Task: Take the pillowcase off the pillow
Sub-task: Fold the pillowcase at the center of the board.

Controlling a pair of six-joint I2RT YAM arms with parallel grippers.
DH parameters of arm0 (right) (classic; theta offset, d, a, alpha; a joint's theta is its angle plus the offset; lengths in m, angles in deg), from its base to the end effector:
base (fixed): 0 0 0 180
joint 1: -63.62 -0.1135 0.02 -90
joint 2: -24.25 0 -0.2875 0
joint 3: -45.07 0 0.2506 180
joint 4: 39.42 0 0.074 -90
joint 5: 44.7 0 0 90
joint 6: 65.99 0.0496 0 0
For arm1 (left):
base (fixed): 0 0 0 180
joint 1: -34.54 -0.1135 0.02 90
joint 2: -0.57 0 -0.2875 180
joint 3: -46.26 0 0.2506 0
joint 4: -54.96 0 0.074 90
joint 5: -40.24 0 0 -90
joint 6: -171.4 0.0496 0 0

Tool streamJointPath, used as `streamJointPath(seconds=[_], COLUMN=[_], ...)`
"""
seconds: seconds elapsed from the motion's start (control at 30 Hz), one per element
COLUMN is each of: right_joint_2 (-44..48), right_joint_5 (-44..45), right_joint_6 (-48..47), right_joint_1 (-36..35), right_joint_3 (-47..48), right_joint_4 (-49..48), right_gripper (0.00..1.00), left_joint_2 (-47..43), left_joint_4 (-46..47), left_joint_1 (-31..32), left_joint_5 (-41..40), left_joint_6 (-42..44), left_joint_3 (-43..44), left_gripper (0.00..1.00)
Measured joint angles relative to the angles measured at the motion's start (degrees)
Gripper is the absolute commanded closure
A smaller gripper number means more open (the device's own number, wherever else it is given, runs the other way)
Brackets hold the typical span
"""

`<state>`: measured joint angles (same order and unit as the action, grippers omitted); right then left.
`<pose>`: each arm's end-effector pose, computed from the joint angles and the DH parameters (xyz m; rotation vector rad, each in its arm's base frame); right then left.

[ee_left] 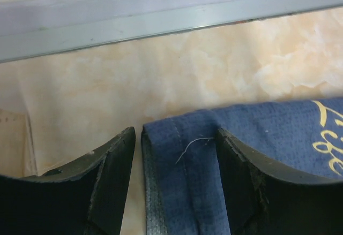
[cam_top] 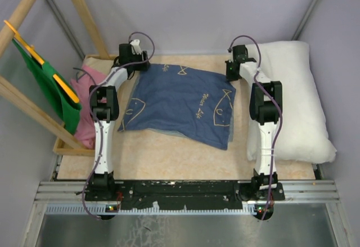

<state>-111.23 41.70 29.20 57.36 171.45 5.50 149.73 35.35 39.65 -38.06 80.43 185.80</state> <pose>0.5414 0.0625 0.1755 -0.0492 2.5179 0.1603 0.6175 -0.0653 0.1592 0.1998 2.0715 -0.2771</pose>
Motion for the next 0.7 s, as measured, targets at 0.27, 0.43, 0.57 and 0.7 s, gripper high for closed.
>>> streamJointPath(seconds=[0.27, 0.43, 0.57, 0.7], right_joint_2=[0.0, 0.07, 0.24, 0.31], right_joint_5=[-0.24, -0.31, -0.55, -0.7], right_joint_6=[0.0, -0.02, 0.0, 0.0], right_joint_1=[-0.11, -0.11, -0.22, -0.37], right_joint_3=[0.04, 0.09, 0.09, 0.09], right_joint_4=[0.26, 0.44, 1.49, 1.81], right_gripper=[1.0, 1.0, 1.0, 1.0], left_joint_2=[0.04, 0.52, 0.52, 0.52], left_joint_4=[1.92, 1.31, 0.79, 0.15], left_joint_1=[-0.13, -0.15, 0.48, 1.05], left_joint_5=[5.05, 2.97, -1.29, -4.39], left_joint_6=[-0.96, 0.04, 2.64, 4.11], left_joint_3=[-1.46, -0.68, -0.66, -0.42], left_gripper=[0.4, 0.53, 0.71, 0.95])
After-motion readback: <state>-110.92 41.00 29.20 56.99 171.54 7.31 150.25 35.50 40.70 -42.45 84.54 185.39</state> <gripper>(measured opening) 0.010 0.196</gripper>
